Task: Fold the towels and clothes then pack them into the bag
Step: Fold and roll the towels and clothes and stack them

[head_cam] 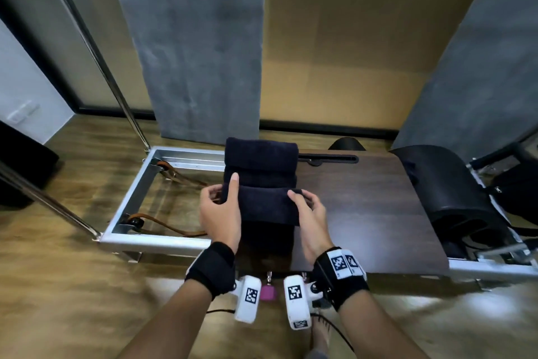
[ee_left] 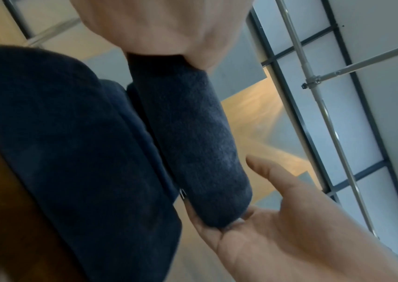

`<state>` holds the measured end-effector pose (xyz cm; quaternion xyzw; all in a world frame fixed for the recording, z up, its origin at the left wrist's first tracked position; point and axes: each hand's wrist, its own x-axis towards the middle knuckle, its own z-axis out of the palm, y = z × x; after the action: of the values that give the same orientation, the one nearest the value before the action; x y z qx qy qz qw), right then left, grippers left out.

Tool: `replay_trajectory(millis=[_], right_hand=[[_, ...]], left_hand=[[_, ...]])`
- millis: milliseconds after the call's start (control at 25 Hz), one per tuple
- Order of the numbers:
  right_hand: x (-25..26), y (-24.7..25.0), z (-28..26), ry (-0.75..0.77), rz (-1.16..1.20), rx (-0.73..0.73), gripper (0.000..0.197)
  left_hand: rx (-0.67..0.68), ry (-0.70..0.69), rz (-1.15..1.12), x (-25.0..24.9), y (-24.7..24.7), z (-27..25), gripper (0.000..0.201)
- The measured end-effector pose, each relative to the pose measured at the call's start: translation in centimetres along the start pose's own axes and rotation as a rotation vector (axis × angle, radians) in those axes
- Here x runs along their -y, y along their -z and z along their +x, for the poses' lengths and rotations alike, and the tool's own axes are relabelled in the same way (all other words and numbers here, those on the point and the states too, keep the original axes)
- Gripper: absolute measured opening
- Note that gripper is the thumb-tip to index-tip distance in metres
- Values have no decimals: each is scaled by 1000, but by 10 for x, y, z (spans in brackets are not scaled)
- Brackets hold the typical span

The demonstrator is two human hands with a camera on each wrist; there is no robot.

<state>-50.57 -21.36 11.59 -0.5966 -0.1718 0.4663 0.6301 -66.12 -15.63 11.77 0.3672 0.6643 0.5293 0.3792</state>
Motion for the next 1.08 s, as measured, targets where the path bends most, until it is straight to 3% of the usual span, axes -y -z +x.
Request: replay_trajectory(millis=[160, 240, 360, 520, 680, 800, 960, 1080], right_hand=[[-23, -4, 2, 56, -221, -69, 40], [-30, -1, -1, 76, -331, -79, 45], [-30, -4, -3, 20, -312, -40, 43], [-28, -15, -4, -1, -305, -26, 35], [-28, -18, -1, 10, -415, -72, 38], [-23, -19, 1, -30, -406, -70, 52], [-20, -27, 4, -42, -442, -82, 90], [-25, -32, 5, -59, -505, -123, 92]], left_hand=[[115, 89, 132, 12, 2, 24, 67], [215, 37, 122, 23, 7, 23, 73], [275, -21, 103, 37, 14, 20, 71], [390, 105, -29, 50, 12, 21, 69], [356, 71, -15, 56, 6, 23, 54], [336, 58, -3, 53, 4, 21, 52], [361, 105, 1, 50, 5, 19, 70], [337, 104, 32, 53, 4, 19, 80]])
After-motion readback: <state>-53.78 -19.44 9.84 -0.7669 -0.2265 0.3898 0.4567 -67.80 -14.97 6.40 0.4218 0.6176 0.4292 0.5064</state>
